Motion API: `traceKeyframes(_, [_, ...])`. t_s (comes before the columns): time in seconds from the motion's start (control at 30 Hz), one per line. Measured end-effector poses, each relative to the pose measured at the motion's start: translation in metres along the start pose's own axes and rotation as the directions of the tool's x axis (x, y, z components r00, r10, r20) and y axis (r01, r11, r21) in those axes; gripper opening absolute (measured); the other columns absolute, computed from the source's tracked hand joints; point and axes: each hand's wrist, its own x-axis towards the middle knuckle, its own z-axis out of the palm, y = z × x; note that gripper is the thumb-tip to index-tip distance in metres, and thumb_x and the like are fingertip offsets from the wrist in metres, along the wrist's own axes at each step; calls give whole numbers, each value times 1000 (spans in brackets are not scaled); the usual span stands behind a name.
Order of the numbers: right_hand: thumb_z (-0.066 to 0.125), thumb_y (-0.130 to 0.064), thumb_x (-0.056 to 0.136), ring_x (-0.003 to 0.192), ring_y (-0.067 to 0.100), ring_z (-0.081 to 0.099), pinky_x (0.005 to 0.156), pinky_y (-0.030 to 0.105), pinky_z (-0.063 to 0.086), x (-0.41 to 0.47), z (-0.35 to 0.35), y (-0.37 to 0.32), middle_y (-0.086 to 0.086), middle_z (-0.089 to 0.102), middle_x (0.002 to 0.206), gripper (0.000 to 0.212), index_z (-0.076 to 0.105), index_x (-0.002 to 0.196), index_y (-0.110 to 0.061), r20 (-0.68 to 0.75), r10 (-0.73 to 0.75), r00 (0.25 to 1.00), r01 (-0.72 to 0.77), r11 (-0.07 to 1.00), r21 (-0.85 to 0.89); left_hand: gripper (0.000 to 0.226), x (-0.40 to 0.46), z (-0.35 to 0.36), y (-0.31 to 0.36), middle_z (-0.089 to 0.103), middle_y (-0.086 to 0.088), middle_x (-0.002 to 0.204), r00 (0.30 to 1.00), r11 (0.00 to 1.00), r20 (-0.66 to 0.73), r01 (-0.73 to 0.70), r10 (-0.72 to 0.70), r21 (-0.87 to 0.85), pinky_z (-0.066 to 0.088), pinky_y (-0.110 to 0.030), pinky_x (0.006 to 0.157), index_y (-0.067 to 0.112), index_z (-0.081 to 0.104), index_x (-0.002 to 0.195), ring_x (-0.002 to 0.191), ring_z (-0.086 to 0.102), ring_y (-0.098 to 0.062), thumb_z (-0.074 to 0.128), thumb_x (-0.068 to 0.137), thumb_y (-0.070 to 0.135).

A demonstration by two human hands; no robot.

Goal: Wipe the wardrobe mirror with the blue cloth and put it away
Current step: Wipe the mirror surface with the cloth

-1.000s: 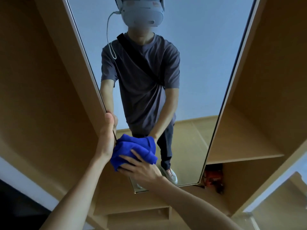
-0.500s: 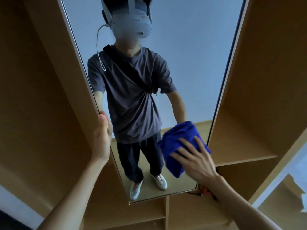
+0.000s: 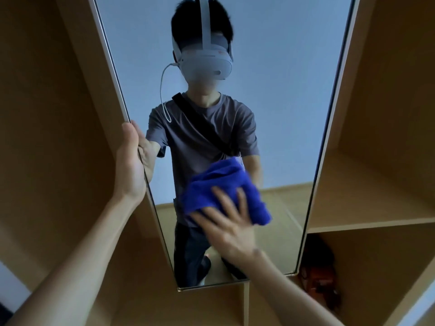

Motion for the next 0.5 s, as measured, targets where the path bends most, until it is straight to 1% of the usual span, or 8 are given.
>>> traceKeyframes(0.03, [67, -17, 87, 148, 31, 34, 126, 58, 11, -3, 12, -21, -7, 67, 131, 47, 67, 131, -31, 58, -60, 997, 60, 998, 13, 40, -2, 4, 1, 47, 25, 66, 1000, 1000, -28, -7, 6, -9, 19, -11, 53, 33, 39, 73, 56, 42, 11, 38, 91, 69])
traceKeyframes(0.1, [62, -19, 91, 149, 29, 33, 127, 55, 6, -11, 31, -59, -9, 64, 136, 45, 65, 134, -32, 136, -165, 977, 161, 986, 39, 36, -2, 10, 1, 49, 27, 52, 995, 1000, -98, -8, 7, -14, 16, -11, 52, 35, 41, 77, 46, 37, 11, 25, 104, 51])
traceKeyframes(0.17, [52, -18, 99, 151, 27, 31, 128, 54, 6, -22, 42, -77, -10, 62, 136, 39, 66, 133, -32, 147, -244, 959, 240, 970, 43, 33, -1, 11, -5, 55, 29, 56, 991, 999, -133, -34, 30, -27, 20, -9, 56, 35, 45, 83, 50, 44, 14, 24, 106, 47])
traceKeyframes(0.23, [52, -19, 101, 152, 24, 29, 128, 52, 8, -31, 42, -73, -10, 62, 138, 37, 66, 133, -32, 125, -299, 946, 296, 954, 41, 29, -2, 13, -5, 59, 33, 61, 988, 998, -151, -50, 44, -36, 34, -5, 59, 34, 49, 94, 62, 55, 20, 25, 106, 46])
traceKeyframes(0.27, [55, -20, 100, 152, 23, 30, 128, 51, 10, -34, 39, -65, -9, 62, 138, 37, 66, 132, -31, 115, -303, 946, 299, 953, 48, 29, -2, 14, -5, 58, 32, 58, 990, 997, -138, -46, 37, -59, 34, -5, 58, 33, 49, 94, 60, 55, 19, 26, 106, 46])
traceKeyframes(0.33, [59, -23, 97, 150, 21, 35, 128, 50, 15, -42, 28, -43, -8, 64, 138, 36, 67, 131, -31, 82, -264, 961, 260, 964, 63, 31, -4, 15, -2, 47, 26, 54, 992, 995, -124, -32, 20, -91, 28, -8, 50, 34, 45, 83, 49, 48, 12, 28, 105, 48])
traceKeyframes(0.43, [69, -24, 91, 142, 21, 48, 122, 52, 26, -57, 6, 1, -8, 70, 126, 32, 72, 121, -33, -10, -121, 993, 121, 992, 27, 34, -2, 11, -3, 28, 18, 64, 995, 980, -101, -22, 2, -200, 27, -10, 51, 33, 48, 78, 54, 29, 3, 34, 103, 51])
traceKeyframes(0.5, [73, -25, 88, 136, 24, 54, 119, 54, 29, -69, -8, 33, -5, 73, 114, 25, 72, 113, -32, -62, -16, 998, 13, 999, -45, 41, -4, 8, -4, 20, 14, 64, 998, 972, -68, -6, -10, -236, 19, -13, 50, 32, 52, 69, 55, 18, -3, 38, 101, 53])
